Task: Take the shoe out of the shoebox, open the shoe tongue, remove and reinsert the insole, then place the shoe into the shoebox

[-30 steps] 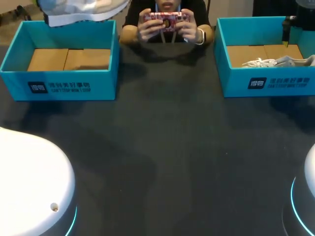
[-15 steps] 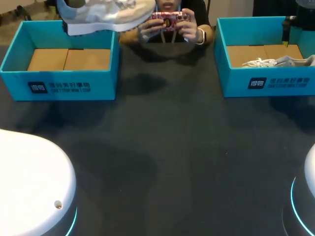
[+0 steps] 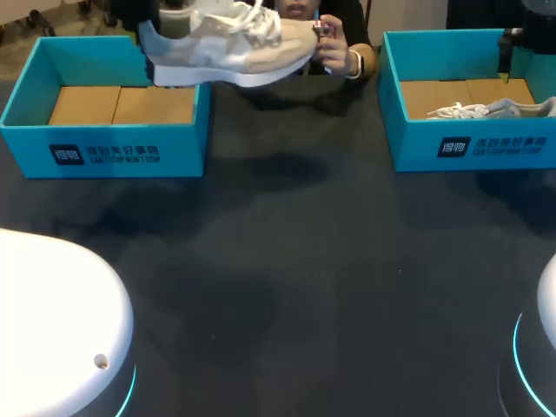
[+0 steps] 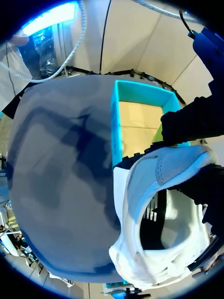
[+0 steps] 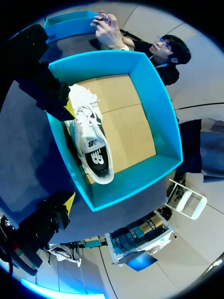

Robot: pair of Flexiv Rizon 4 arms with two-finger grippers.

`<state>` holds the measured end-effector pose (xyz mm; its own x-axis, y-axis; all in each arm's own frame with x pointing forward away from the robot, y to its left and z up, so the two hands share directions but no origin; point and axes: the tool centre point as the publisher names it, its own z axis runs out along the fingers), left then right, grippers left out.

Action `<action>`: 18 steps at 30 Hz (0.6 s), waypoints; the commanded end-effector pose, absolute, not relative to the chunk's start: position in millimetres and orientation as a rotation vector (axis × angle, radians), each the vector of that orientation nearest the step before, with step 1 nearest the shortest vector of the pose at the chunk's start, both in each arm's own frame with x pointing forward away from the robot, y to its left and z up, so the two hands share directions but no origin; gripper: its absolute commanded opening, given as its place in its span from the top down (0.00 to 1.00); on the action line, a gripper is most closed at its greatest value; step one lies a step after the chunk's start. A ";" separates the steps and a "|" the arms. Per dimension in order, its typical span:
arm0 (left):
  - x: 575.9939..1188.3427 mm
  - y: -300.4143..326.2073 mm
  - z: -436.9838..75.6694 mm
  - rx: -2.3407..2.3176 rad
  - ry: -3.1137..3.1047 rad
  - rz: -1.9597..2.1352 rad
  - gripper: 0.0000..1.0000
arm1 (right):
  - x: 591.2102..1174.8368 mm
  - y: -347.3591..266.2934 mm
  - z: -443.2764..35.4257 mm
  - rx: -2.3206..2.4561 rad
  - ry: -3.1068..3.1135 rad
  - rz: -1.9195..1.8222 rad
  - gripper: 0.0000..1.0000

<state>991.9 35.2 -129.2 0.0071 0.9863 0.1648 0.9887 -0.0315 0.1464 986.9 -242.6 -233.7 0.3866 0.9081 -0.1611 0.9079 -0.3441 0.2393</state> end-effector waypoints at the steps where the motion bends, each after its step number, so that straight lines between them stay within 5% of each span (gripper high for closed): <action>1: 982.1 15.0 -133.2 -2.215 -2.175 -0.366 1.00 | 985.7 -242.4 -233.8 2.360 1.593 0.005 0.00; 18: 864.8 -41.1 -159.1 -2.230 -2.115 -0.402 1.00 | 985.7 -242.4 -233.8 2.360 1.593 0.005 0.00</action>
<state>890.3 -37.2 -153.1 0.0436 0.9766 0.2106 0.9932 -0.0651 0.0962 986.9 -242.6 -233.7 0.3867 0.9080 -0.1613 0.9079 -0.3442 0.2392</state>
